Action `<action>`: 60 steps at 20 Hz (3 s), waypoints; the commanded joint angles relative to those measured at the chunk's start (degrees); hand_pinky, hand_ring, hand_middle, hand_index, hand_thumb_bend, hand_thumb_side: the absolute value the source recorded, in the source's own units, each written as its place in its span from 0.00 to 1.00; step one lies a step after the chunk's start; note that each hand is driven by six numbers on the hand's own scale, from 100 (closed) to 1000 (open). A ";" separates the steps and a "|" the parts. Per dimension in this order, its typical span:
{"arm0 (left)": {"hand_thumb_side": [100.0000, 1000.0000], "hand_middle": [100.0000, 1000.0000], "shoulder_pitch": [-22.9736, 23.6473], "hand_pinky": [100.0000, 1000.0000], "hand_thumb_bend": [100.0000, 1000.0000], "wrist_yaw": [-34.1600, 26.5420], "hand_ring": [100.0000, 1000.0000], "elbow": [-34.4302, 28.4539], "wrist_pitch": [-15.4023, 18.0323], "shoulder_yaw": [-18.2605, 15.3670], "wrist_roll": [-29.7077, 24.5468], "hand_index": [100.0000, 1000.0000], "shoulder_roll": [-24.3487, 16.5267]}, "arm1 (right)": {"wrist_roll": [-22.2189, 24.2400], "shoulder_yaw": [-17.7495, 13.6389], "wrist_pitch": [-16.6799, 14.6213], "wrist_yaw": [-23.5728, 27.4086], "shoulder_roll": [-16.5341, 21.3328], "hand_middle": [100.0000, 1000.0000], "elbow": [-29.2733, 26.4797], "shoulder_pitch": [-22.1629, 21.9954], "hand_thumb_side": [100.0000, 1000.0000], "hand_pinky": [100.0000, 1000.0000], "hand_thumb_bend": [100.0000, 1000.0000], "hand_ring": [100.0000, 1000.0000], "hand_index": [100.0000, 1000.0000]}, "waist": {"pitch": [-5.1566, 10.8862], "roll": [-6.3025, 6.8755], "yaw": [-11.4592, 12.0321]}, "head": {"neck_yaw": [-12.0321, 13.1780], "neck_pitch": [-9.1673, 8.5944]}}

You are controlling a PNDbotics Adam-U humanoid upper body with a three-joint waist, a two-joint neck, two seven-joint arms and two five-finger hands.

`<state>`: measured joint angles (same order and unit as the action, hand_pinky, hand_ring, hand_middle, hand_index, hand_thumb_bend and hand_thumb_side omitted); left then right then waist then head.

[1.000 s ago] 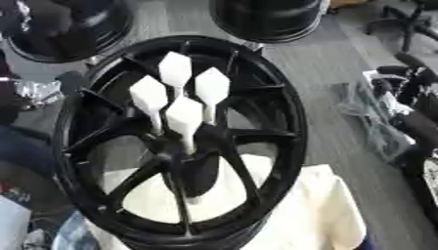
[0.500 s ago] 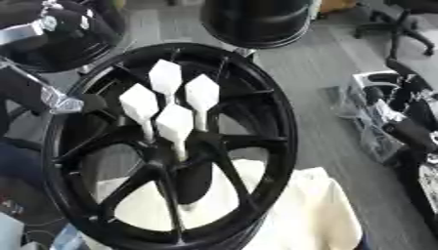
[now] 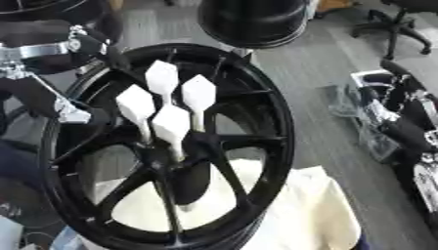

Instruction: Pull the pin out of the wheel hub.

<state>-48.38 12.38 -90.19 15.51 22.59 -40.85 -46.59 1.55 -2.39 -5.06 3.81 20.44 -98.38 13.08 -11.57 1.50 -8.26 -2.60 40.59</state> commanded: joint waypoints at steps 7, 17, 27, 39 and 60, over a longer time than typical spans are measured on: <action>0.17 0.67 -1.92 0.75 0.32 -1.59 0.71 1.95 -0.57 -1.09 -6.99 0.81 1.17 | 0.20 -0.13 -0.19 0.18 1.43 0.72 -0.41 0.39 0.25 0.78 0.10 0.72 0.94 | 1.33 -0.15 -0.14 | -0.02 -0.93; 0.16 0.67 -1.83 0.75 0.31 -0.59 0.70 4.27 -0.55 0.00 -6.71 0.81 3.06 | 0.25 -0.12 -0.22 0.26 1.23 0.72 -0.35 0.45 0.25 0.78 0.10 0.72 0.94 | 1.22 -0.21 -0.44 | 0.03 -1.08; 0.15 0.65 -1.86 0.74 0.30 -0.47 0.68 6.52 -0.03 0.66 -7.50 0.79 4.54 | 0.29 -0.09 -0.20 0.33 1.10 0.72 -0.25 0.52 0.26 0.78 0.09 0.72 0.94 | 1.11 -0.09 -0.86 | 0.01 -1.23; 0.03 0.47 -1.77 0.70 0.11 -0.92 0.54 7.64 -0.30 0.88 -8.89 0.65 5.03 | 0.36 -0.06 -0.21 0.31 1.05 0.72 -0.16 0.66 0.26 0.78 0.08 0.72 0.94 | 1.08 0.05 -0.98 | -0.01 -1.29; 0.05 0.33 -4.53 0.65 0.03 -12.72 0.44 1.06 -4.14 -8.86 0.27 0.52 -1.05 | 0.05 -0.45 -0.22 0.31 1.39 0.72 0.22 0.28 0.26 0.78 0.07 0.72 0.94 | 1.77 0.04 0.21 | -0.15 -1.41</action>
<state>-52.11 0.78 -87.48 11.46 15.96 -41.67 -44.48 1.69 -2.44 -5.22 3.81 20.43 -97.67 13.06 -11.38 1.64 -8.02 -2.64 39.66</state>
